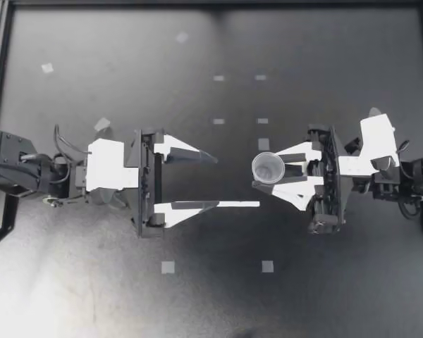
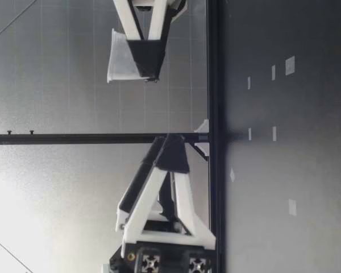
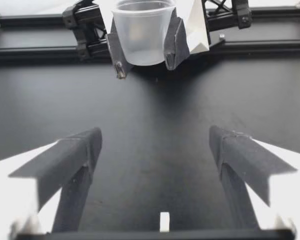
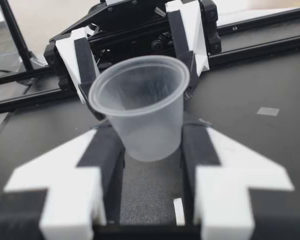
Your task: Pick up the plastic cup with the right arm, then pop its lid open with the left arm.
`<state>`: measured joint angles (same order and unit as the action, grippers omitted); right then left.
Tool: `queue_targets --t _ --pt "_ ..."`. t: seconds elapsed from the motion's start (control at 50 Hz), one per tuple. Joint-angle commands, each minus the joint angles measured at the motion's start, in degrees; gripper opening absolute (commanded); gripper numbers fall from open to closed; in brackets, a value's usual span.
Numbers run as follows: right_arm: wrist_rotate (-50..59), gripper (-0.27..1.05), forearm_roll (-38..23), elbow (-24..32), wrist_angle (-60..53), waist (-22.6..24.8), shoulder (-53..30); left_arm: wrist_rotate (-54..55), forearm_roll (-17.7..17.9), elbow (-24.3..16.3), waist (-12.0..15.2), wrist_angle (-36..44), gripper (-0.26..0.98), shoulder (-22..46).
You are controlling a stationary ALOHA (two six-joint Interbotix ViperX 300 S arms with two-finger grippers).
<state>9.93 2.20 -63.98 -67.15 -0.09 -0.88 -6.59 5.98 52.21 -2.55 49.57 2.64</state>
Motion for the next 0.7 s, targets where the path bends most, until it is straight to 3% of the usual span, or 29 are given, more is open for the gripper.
queue_targets --t 0.0,0.68 --pt "-0.1 0.32 -0.1 1.1 -0.2 -0.3 0.5 0.1 -0.2 -1.1 0.1 0.3 0.76 -1.5" --pt "-0.2 0.32 0.0 1.1 0.8 -0.3 0.4 0.2 -0.1 -1.1 0.2 0.3 0.76 -1.1"
